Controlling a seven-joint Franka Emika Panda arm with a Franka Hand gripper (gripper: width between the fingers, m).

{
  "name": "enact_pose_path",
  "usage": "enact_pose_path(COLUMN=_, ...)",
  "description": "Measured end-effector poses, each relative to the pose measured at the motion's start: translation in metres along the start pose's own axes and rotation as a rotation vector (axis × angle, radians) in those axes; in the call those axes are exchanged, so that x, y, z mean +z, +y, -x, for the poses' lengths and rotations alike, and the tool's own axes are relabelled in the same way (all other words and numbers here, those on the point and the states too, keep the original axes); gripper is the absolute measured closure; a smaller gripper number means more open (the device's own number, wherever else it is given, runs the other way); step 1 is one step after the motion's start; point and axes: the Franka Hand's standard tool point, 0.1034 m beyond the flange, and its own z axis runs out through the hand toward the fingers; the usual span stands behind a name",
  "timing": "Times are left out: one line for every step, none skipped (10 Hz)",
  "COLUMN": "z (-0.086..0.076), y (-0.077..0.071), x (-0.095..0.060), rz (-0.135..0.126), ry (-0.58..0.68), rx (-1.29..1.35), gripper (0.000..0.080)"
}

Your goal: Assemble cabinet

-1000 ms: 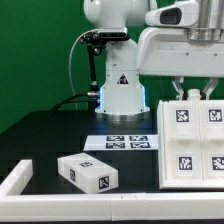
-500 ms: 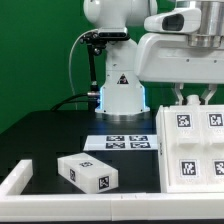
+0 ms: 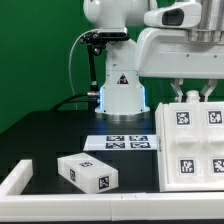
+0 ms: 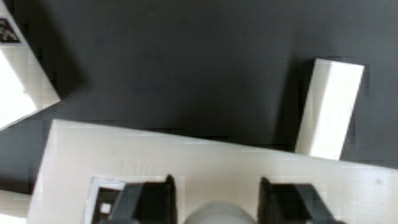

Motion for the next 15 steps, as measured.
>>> enact_pose_path(z=-0.004, y=0.000, x=0.003, rz=0.006, ry=-0.009, rx=0.004, gripper=0.0583)
enact_pose_path(z=-0.008, y=0.000, x=0.001, rz=0.009, ry=-0.019, rx=0.008, gripper=0.0583)
enact_pose_path(z=-0.009, y=0.001, x=0.001, rz=0.010, ry=-0.028, rx=0.010, gripper=0.0583)
enact_pose_path(z=-0.011, y=0.000, x=0.000, rz=0.012, ry=-0.043, rx=0.010, gripper=0.0583)
enact_pose_path(z=-0.015, y=0.001, x=-0.002, rz=0.015, ry=-0.055, rx=0.008, gripper=0.0583)
enact_pose_path(z=-0.020, y=0.004, x=-0.003, rz=0.017, ry=-0.051, rx=0.007, gripper=0.0583)
enact_pose_path(z=-0.026, y=0.009, x=-0.004, rz=0.016, ry=-0.026, rx=-0.019, gripper=0.0583)
enact_pose_path(z=-0.025, y=0.009, x=-0.004, rz=0.017, ry=-0.026, rx=-0.016, gripper=0.0583)
enact_pose_path(z=-0.025, y=0.010, x=-0.004, rz=0.017, ry=-0.026, rx=-0.015, gripper=0.0583)
enact_pose_path(z=-0.025, y=0.010, x=-0.004, rz=0.017, ry=-0.026, rx=-0.016, gripper=0.0583)
enact_pose_path(z=-0.027, y=0.009, x=-0.005, rz=0.017, ry=-0.027, rx=-0.025, gripper=0.0583)
enact_pose_path(z=-0.034, y=0.010, x=-0.006, rz=0.021, ry=-0.025, rx=-0.041, gripper=0.0583)
enact_pose_path(z=-0.040, y=0.009, x=-0.007, rz=0.024, ry=-0.025, rx=-0.042, gripper=0.0583)
enact_pose_path(z=-0.048, y=0.011, x=-0.008, rz=0.025, ry=-0.016, rx=-0.043, gripper=0.0583)
enact_pose_path(z=-0.056, y=0.015, x=-0.008, rz=0.020, ry=-0.008, rx=-0.039, gripper=0.0583)
